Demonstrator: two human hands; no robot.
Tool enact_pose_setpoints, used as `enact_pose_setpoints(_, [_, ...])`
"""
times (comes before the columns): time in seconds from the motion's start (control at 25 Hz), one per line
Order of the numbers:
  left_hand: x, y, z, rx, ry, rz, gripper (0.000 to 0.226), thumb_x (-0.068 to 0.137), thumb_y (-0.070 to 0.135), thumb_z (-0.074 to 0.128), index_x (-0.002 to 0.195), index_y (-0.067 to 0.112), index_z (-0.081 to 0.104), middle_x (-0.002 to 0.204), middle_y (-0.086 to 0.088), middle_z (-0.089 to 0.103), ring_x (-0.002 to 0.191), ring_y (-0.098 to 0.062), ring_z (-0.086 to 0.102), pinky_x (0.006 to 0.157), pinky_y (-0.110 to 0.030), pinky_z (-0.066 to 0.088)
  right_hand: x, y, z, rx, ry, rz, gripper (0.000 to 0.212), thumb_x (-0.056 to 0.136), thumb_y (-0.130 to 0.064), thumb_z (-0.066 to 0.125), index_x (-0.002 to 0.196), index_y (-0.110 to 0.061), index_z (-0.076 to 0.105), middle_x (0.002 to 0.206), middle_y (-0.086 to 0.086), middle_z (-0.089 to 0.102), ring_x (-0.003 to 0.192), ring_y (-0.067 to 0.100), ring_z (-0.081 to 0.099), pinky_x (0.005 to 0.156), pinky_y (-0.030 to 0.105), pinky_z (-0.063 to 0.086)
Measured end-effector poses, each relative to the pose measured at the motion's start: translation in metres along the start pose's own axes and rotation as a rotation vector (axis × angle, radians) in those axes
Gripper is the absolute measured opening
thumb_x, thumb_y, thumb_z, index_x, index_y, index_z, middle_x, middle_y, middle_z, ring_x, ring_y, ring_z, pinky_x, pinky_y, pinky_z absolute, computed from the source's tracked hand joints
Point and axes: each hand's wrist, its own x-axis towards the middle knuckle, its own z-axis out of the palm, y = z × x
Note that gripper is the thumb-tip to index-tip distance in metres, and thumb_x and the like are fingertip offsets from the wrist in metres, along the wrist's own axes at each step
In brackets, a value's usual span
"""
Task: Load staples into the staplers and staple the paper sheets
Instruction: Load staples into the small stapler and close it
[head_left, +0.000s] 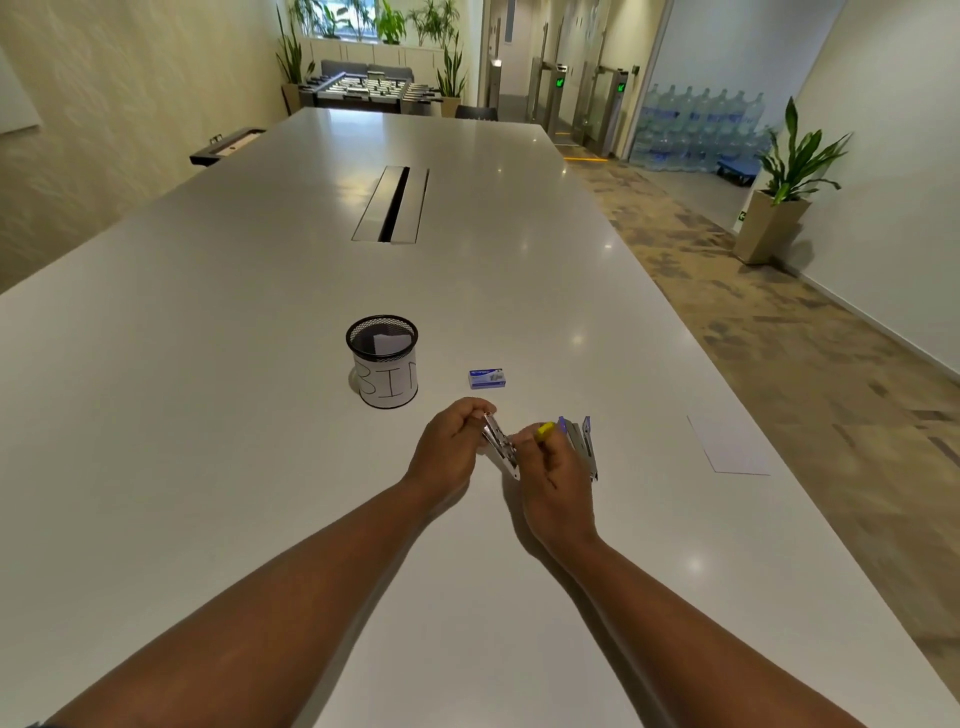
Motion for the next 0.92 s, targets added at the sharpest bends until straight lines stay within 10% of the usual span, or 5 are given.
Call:
enact_pose_setpoints(0.16, [0.01, 0.002, -0.01, 0.177, 0.062, 0.026, 0.022, 0.101, 0.012, 0.055, 0.11, 0.021, 0.074, 0.109, 0.003, 0.071, 0.099, -0.007, 0.066, 0.079, -0.01, 0.047, -0.004, 0.004, -0.009, -0.138, 0.043, -0.046, 0.03, 0.094, -0.032, 0.058, 0.07, -0.014, 0.059, 0.072, -0.002, 0.061, 0.071, 0.015, 0.056, 0.062, 0.029, 0.043])
enact_pose_setpoints(0.48, [0.014, 0.003, -0.01, 0.355, 0.159, 0.097, 0.017, 0.095, 0.019, 0.061, 0.086, 0.019, 0.075, 0.085, 0.003, 0.072, 0.072, -0.001, 0.064, 0.064, -0.01, 0.047, -0.019, 0.007, -0.022, -0.265, 0.029, 0.088, 0.017, 0.082, -0.013, 0.072, 0.069, -0.015, 0.062, 0.064, -0.003, 0.062, 0.06, 0.013, 0.056, 0.058, 0.027, 0.047])
enact_pose_setpoints(0.72, [0.013, 0.003, -0.009, 0.398, 0.068, 0.067, 0.018, 0.094, 0.01, 0.065, 0.105, 0.015, 0.078, 0.099, 0.004, 0.075, 0.091, -0.006, 0.069, 0.085, -0.016, 0.051, -0.021, 0.004, -0.019, -0.527, -0.188, -0.055, 0.023, 0.084, -0.019, 0.059, 0.065, -0.012, 0.048, 0.066, -0.002, 0.048, 0.064, 0.019, 0.047, 0.057, 0.035, 0.039])
enact_pose_setpoints(0.92, [0.011, 0.006, -0.01, 0.371, 0.072, 0.044, 0.021, 0.094, 0.007, 0.063, 0.101, 0.02, 0.078, 0.095, 0.006, 0.074, 0.09, -0.003, 0.068, 0.085, -0.019, 0.053, 0.018, -0.005, -0.024, -0.484, -0.386, 0.129, 0.027, 0.097, -0.035, 0.056, 0.123, -0.027, 0.057, 0.084, -0.004, 0.07, 0.082, 0.017, 0.065, 0.077, 0.039, 0.055])
